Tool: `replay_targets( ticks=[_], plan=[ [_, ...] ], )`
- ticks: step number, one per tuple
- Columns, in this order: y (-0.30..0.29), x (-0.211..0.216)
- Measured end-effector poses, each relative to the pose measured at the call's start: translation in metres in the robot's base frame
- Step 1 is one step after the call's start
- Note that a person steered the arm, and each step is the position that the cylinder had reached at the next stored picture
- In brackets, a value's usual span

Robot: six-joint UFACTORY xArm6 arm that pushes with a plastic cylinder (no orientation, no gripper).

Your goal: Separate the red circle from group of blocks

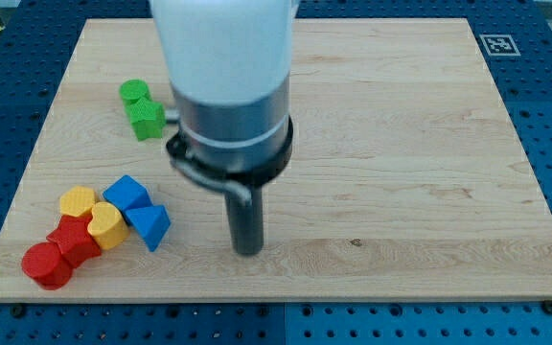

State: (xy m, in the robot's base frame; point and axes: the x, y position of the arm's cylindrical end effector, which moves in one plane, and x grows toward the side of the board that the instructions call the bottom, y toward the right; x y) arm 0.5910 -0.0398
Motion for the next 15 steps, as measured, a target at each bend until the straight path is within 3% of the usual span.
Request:
replay_targets(
  ticks=[1, 2, 3, 4, 5, 7, 8, 10, 15],
  plan=[
    [-0.034, 0.028],
    [-0.018, 0.01],
    [0.001, -0.041],
    [-0.035, -0.098],
    [-0.087, -0.126],
    [-0.236, -0.126],
    [-0.263, -0.09],
    [-0.252, 0.027],
    [-0.136, 0.025]
  ],
)
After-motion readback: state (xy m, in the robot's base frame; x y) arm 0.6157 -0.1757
